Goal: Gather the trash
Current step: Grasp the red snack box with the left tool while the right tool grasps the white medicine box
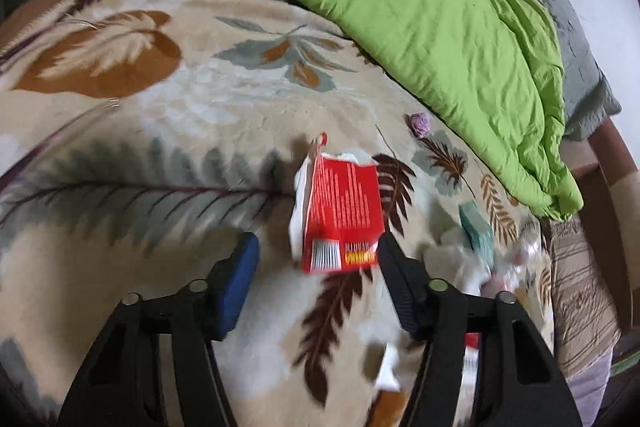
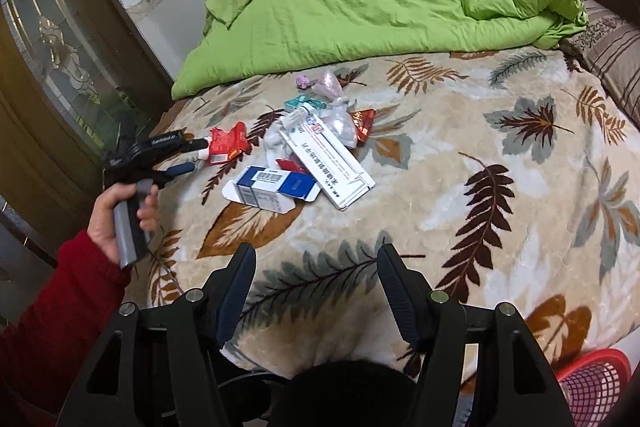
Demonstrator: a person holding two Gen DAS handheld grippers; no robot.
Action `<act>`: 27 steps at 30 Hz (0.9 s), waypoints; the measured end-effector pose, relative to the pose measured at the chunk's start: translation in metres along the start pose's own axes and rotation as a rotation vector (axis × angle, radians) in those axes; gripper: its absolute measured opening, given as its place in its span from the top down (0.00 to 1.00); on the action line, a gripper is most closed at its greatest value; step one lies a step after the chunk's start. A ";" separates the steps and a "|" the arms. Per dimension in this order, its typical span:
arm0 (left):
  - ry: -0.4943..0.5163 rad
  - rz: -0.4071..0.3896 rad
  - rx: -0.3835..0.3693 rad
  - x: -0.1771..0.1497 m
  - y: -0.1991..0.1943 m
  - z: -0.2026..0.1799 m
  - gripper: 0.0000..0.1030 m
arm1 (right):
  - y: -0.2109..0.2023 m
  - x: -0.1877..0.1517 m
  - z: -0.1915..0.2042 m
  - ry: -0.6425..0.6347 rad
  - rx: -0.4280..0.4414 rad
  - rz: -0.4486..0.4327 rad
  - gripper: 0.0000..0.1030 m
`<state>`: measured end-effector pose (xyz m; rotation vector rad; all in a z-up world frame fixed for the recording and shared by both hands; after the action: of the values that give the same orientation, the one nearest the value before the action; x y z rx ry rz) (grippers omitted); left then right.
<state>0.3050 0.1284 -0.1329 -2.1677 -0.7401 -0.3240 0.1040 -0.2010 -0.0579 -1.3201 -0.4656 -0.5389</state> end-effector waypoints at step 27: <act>0.262 -0.044 -0.083 -0.055 -0.033 -0.086 0.96 | 0.147 0.065 0.032 -0.342 0.044 0.050 0.26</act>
<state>0.2426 0.0572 -0.0817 -2.1344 -0.6350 -0.6587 0.2448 -0.1529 -0.1269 -1.3830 -0.7190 -0.2592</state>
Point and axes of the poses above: each gripper's, at about its wrist camera, not at the fingertips, and y roughly the way its jaws point, z to its left, x to its top, the point moved 7 cm from there along y, roughly the way its jaws point, and after that the axes turned 15 degrees about -x, right-handed, at the moved point
